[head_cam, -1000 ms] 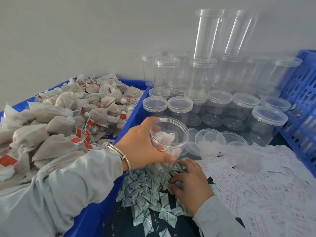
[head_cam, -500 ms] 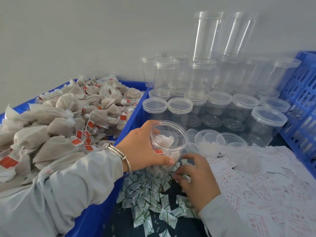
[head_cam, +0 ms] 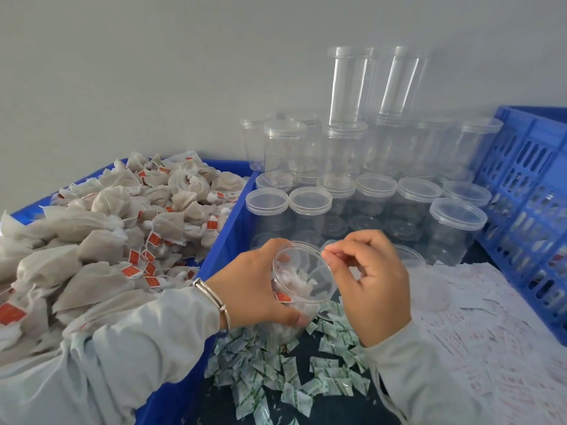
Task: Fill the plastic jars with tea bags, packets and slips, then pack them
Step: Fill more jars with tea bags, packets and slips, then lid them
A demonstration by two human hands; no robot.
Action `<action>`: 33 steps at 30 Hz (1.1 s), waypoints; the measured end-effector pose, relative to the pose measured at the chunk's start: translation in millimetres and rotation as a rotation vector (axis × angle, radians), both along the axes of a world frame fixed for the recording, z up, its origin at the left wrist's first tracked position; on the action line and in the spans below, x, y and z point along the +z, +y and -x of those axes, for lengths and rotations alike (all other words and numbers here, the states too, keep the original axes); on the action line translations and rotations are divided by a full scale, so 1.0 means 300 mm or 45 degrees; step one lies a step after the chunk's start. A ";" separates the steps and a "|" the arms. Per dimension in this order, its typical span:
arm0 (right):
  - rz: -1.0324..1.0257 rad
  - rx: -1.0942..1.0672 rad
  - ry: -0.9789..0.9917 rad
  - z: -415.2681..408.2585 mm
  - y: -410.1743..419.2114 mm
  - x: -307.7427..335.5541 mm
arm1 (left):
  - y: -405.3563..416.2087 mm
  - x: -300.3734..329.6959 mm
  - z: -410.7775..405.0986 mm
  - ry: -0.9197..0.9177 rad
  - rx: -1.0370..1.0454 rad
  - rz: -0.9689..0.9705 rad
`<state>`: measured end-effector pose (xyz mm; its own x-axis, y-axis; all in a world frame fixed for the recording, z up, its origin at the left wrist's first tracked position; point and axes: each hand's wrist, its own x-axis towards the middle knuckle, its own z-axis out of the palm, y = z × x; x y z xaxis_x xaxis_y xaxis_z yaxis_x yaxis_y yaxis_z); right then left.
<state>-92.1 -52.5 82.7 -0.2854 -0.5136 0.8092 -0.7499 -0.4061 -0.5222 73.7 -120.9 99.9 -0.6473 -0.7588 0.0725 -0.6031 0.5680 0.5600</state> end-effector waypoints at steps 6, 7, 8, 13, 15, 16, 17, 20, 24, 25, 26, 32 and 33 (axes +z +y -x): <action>-0.089 -0.141 -0.061 0.103 0.049 -0.037 | -0.007 0.003 -0.005 0.008 0.001 -0.003; -0.186 -0.178 -0.076 0.142 0.058 -0.049 | -0.008 0.003 -0.005 0.008 -0.002 -0.001; -0.319 -0.205 -0.092 0.183 0.065 -0.063 | -0.009 0.002 -0.005 0.012 -0.006 -0.003; -1.059 -0.228 -0.041 0.310 0.081 -0.180 | -0.002 0.006 -0.004 0.016 -0.023 -0.016; -1.202 -0.204 0.000 0.298 0.079 -0.223 | -0.001 0.008 -0.004 0.014 -0.033 -0.011; -1.259 -0.204 0.043 0.287 0.077 -0.241 | -0.001 0.008 -0.004 0.016 -0.035 -0.011; -1.310 -0.209 0.091 0.278 0.077 -0.254 | -0.001 0.008 -0.004 0.021 -0.035 -0.012; -1.348 -0.217 0.135 0.270 0.077 -0.268 | -0.002 0.007 -0.006 0.028 -0.028 -0.017; -1.326 -0.220 0.131 0.289 0.076 -0.265 | -0.004 0.006 -0.003 0.006 -0.016 -0.013; -1.297 -0.214 0.122 0.293 0.077 -0.261 | -0.004 0.006 -0.002 0.001 -0.014 -0.015; -1.252 -0.204 0.085 0.296 0.078 -0.259 | -0.003 0.007 -0.001 -0.003 -0.014 -0.018; -1.048 -0.227 0.034 0.300 0.081 -0.258 | 0.000 0.009 -0.003 -0.008 -0.019 -0.043; -1.021 -0.233 0.032 0.299 0.081 -0.255 | -0.001 0.009 -0.003 -0.013 -0.020 -0.042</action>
<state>-181.9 -28.2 6.3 -0.4073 -0.8855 0.2237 -0.7834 0.2128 -0.5840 74.6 -121.1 102.6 -0.6598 -0.7503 0.0412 -0.5999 0.5589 0.5725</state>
